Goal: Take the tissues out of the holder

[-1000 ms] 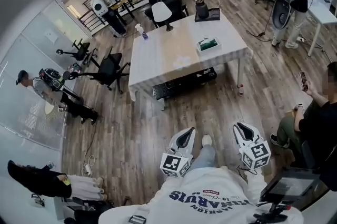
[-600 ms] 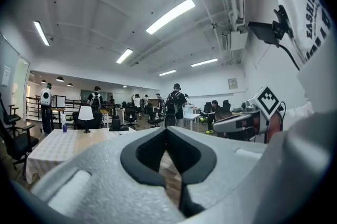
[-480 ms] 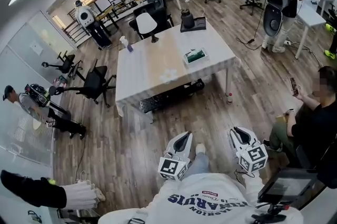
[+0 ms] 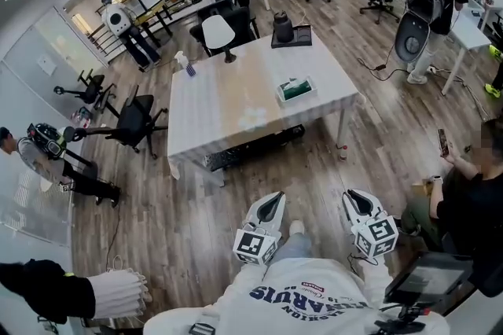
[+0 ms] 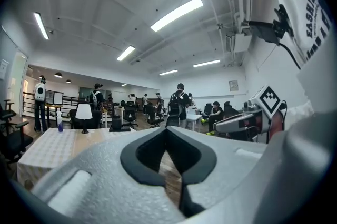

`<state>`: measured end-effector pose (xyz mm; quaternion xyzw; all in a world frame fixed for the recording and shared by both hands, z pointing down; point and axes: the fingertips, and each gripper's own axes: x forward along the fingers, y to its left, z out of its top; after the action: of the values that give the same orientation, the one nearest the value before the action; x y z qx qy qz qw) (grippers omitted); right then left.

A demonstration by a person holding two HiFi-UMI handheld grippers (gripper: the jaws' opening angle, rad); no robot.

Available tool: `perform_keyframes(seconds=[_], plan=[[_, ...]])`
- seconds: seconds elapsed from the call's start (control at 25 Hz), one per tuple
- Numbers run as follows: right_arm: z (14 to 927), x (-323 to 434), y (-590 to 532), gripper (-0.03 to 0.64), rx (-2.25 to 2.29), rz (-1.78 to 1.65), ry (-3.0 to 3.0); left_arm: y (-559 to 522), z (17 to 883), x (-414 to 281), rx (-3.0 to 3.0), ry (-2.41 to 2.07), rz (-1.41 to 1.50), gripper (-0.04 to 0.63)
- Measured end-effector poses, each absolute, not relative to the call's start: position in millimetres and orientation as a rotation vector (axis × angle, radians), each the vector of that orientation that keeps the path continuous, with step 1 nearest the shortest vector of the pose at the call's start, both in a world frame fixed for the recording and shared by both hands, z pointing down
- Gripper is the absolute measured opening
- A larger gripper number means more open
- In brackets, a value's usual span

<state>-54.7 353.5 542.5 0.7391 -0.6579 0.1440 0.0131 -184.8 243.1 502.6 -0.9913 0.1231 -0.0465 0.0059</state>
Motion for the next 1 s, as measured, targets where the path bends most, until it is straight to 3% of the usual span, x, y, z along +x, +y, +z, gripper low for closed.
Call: perform_keyframes(seconds=[1.0], plan=[[517.8, -24.6, 122.6, 0.055, 2.268, 0.468, -2.026, 12.6, 506.8, -164.0, -3.127, 0.379, -0.114, 0.005]])
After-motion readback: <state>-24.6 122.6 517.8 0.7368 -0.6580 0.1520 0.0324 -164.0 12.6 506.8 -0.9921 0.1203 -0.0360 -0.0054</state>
